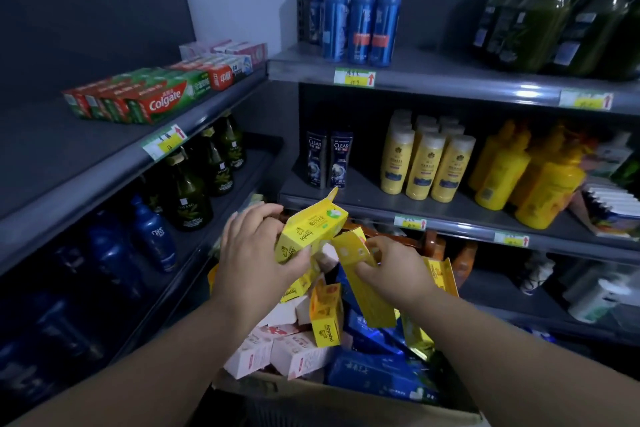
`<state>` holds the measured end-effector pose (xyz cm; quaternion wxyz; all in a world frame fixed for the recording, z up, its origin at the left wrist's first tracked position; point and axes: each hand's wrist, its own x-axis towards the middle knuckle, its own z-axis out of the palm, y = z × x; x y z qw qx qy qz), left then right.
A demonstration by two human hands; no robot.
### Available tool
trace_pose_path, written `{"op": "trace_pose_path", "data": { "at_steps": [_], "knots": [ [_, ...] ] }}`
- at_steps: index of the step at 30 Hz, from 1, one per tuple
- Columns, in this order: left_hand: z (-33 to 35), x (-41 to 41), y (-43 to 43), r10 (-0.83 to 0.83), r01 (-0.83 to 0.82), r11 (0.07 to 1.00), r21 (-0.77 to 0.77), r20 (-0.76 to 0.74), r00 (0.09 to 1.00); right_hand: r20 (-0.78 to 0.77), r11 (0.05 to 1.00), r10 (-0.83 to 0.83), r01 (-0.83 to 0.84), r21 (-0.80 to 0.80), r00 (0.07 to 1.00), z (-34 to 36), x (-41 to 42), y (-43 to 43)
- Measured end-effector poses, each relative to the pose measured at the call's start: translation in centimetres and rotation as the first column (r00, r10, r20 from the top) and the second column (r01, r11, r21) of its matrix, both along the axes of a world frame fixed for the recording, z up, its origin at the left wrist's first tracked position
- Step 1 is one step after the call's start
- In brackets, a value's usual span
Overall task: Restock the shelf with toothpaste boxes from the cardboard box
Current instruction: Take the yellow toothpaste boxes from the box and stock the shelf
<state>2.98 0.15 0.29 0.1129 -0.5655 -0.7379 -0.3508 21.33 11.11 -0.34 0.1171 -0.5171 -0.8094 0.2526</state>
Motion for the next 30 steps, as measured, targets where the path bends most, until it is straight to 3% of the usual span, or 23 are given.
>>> {"op": "trace_pose_path", "data": {
  "at_steps": [7, 13, 22, 30],
  "knots": [
    [2.6, -0.6, -5.1, 0.173, -0.191, 0.978, 0.084, 0.181, 0.968, -0.179, 0.991, 0.131, -0.131, 0.014, 0.975, 3.6, -2.1, -0.2],
    [4.1, 0.6, -12.6, 0.441, -0.466, 0.879, 0.103, 0.194, 0.876, -0.278, 0.923, 0.376, -0.385, 0.025, 0.884, 5.6, -5.4, -4.1],
    [5.7, 3.9, -29.2, 0.672, -0.704, 0.693, 0.156, 0.214, 0.708, -0.308, 0.704, 0.686, -0.709, 0.051, 0.659, 9.0, -9.2, -17.2],
    [8.7, 10.1, -48.9, 0.831, -0.874, 0.455, 0.168, 0.273, 0.485, -0.364, 0.475, 0.836, -0.874, 0.103, 0.411, 12.6, -10.3, -36.4]
  ]
}}
